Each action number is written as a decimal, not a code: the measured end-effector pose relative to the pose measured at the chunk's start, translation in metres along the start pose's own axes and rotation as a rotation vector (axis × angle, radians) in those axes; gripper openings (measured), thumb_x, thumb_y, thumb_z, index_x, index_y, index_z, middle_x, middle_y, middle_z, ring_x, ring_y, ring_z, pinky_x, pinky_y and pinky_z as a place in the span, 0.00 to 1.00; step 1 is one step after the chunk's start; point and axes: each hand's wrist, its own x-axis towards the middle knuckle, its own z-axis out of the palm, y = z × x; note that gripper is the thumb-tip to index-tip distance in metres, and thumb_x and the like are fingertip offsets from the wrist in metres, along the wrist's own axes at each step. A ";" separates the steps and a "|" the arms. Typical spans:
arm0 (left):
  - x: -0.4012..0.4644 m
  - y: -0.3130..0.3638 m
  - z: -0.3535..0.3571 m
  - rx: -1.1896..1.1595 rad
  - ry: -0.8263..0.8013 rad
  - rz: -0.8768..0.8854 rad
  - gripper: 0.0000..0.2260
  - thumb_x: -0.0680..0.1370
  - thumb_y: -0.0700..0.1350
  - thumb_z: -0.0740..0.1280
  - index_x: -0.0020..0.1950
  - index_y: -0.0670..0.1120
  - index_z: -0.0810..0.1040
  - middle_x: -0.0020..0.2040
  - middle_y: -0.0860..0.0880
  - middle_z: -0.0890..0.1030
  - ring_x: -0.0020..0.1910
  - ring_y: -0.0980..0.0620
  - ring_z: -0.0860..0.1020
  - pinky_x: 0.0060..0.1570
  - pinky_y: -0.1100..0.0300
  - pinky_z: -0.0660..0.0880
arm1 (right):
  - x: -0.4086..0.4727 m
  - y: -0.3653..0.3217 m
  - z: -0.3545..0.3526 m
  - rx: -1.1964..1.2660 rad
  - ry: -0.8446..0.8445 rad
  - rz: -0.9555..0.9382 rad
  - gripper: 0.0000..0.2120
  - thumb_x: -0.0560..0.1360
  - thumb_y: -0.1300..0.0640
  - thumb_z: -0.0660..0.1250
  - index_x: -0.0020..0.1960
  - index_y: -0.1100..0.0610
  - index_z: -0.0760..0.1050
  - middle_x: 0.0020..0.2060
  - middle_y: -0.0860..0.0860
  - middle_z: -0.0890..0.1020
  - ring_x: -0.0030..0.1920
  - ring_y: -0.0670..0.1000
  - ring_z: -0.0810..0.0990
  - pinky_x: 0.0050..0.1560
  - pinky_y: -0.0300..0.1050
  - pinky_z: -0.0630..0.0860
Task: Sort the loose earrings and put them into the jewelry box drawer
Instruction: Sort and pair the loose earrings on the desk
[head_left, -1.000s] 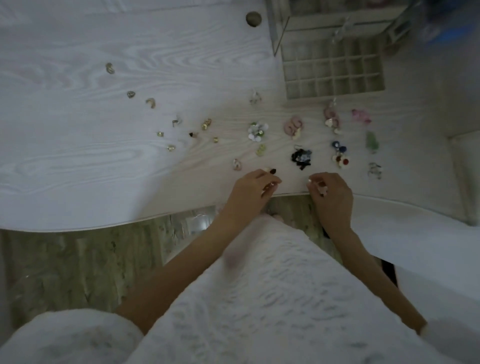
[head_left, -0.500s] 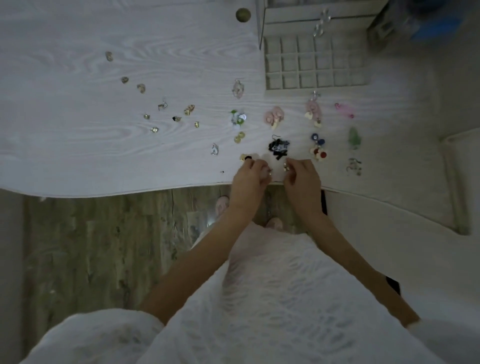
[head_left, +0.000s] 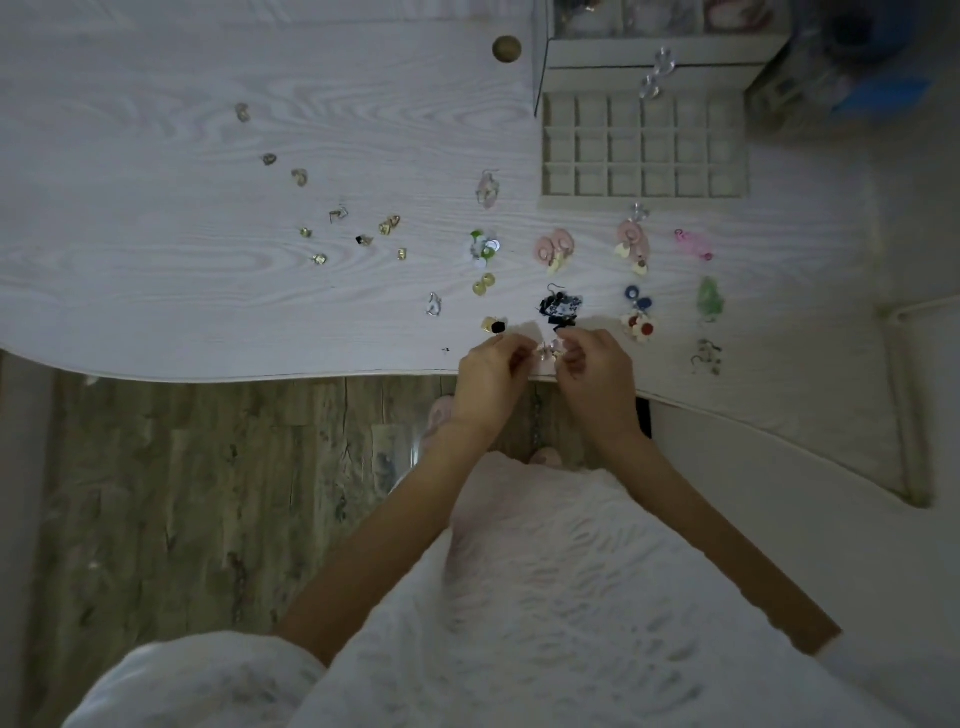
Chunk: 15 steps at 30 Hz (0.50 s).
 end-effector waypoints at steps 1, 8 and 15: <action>-0.002 -0.004 -0.008 0.000 0.005 0.038 0.07 0.74 0.37 0.69 0.51 0.41 0.81 0.45 0.44 0.83 0.42 0.47 0.81 0.45 0.57 0.79 | -0.002 -0.002 -0.004 -0.030 0.011 -0.046 0.16 0.72 0.67 0.65 0.59 0.61 0.75 0.50 0.57 0.77 0.44 0.47 0.74 0.47 0.43 0.77; -0.019 -0.051 -0.098 0.078 0.157 0.197 0.06 0.77 0.42 0.65 0.50 0.45 0.81 0.43 0.50 0.81 0.40 0.58 0.73 0.40 0.71 0.69 | 0.006 -0.039 -0.011 -0.191 0.057 -0.315 0.12 0.74 0.64 0.61 0.56 0.59 0.77 0.48 0.54 0.79 0.48 0.52 0.76 0.46 0.33 0.64; 0.023 -0.117 -0.191 -0.081 0.294 -0.206 0.06 0.77 0.42 0.66 0.52 0.48 0.80 0.42 0.53 0.81 0.40 0.56 0.78 0.43 0.63 0.74 | 0.065 -0.129 0.055 -0.210 -0.174 -0.481 0.09 0.75 0.64 0.62 0.52 0.59 0.79 0.43 0.55 0.81 0.44 0.54 0.78 0.44 0.46 0.75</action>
